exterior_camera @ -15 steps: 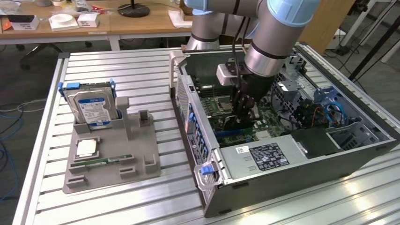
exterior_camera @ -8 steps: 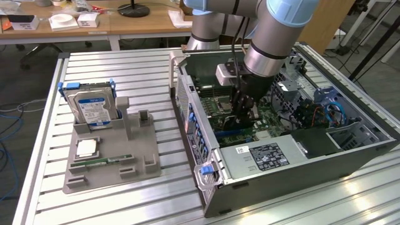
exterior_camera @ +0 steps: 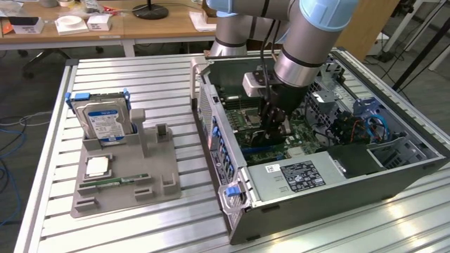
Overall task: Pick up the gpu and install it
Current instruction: 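Insert the gpu into the slot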
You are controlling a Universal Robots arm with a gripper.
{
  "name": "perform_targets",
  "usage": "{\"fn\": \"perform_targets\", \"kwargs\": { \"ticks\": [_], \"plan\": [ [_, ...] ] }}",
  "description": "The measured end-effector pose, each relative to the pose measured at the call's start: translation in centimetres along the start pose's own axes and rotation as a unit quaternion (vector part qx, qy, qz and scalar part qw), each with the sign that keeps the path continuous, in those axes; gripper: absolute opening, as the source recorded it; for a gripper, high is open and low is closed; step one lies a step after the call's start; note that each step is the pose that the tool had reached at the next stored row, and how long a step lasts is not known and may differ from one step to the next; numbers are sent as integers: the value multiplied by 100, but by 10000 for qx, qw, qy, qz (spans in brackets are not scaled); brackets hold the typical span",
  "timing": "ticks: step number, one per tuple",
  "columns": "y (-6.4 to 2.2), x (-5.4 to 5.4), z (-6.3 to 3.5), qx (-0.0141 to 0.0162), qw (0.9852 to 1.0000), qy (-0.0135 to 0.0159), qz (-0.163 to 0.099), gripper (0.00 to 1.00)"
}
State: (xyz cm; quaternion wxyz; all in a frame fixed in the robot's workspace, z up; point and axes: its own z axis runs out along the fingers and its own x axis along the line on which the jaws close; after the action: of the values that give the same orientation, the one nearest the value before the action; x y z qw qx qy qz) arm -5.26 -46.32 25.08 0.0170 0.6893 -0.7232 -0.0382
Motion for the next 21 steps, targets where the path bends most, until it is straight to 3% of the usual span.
{"fn": "perform_targets", "kwargs": {
  "ticks": [21],
  "plan": [
    [-7,2,73,1,10000,1,-1,26]
  ]
}}
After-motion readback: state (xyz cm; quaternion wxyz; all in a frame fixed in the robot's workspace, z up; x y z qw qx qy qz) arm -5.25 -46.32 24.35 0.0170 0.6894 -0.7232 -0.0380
